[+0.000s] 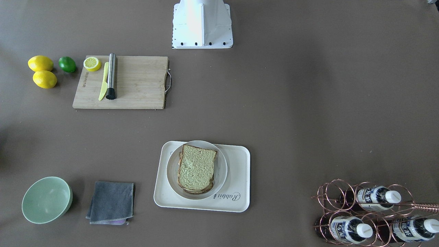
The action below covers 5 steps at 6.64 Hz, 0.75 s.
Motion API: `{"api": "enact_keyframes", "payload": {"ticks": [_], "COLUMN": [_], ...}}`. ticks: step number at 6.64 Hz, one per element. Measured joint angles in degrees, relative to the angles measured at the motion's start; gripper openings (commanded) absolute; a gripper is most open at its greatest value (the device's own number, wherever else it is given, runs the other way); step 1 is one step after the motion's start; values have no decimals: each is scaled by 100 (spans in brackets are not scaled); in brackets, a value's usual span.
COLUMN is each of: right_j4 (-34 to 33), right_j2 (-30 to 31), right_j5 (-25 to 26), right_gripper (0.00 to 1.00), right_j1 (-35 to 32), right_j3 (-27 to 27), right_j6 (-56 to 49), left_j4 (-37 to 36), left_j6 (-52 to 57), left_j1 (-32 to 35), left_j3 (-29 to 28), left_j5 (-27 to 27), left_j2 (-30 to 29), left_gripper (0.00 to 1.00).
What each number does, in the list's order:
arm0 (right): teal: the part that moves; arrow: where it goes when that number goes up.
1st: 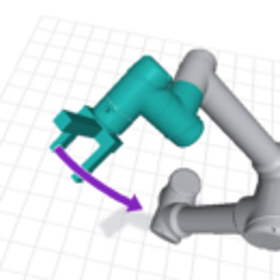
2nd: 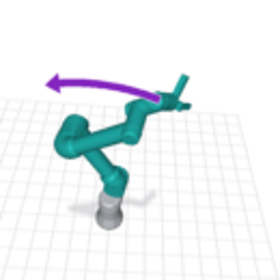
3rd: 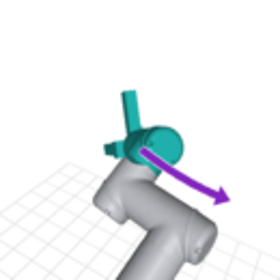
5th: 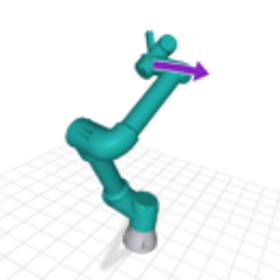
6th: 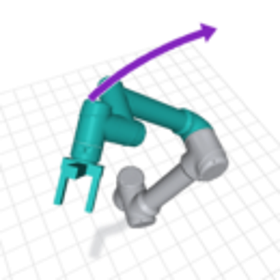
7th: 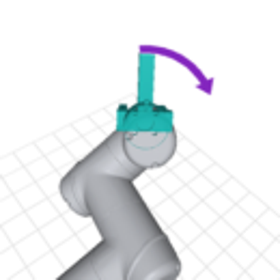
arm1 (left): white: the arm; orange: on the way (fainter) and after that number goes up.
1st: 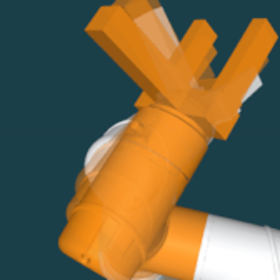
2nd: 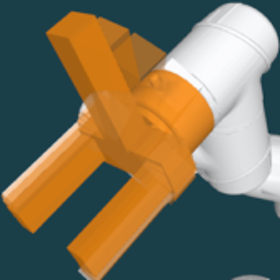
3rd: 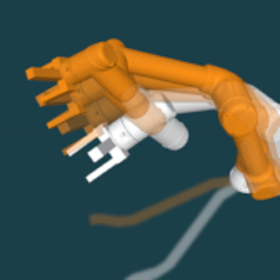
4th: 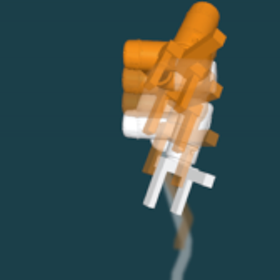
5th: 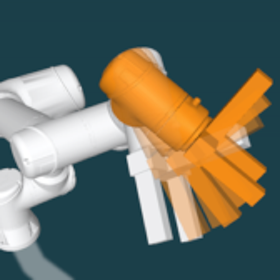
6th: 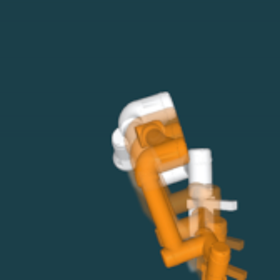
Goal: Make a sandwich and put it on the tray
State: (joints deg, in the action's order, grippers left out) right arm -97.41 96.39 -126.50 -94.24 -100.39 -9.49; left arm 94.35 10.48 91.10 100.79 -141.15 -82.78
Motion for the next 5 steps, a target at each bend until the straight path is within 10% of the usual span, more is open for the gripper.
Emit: {"api": "enact_keyframes", "payload": {"ticks": [5], "right_j4": [-6], "right_j2": [9], "right_j5": [-177], "right_gripper": [100], "right_j1": [198], "right_j3": [143], "right_j6": [5], "left_j4": [-27], "left_j6": [37], "left_j1": [53], "left_j3": [-314], "left_j5": [23], "left_j2": [317], "left_gripper": [97]}}
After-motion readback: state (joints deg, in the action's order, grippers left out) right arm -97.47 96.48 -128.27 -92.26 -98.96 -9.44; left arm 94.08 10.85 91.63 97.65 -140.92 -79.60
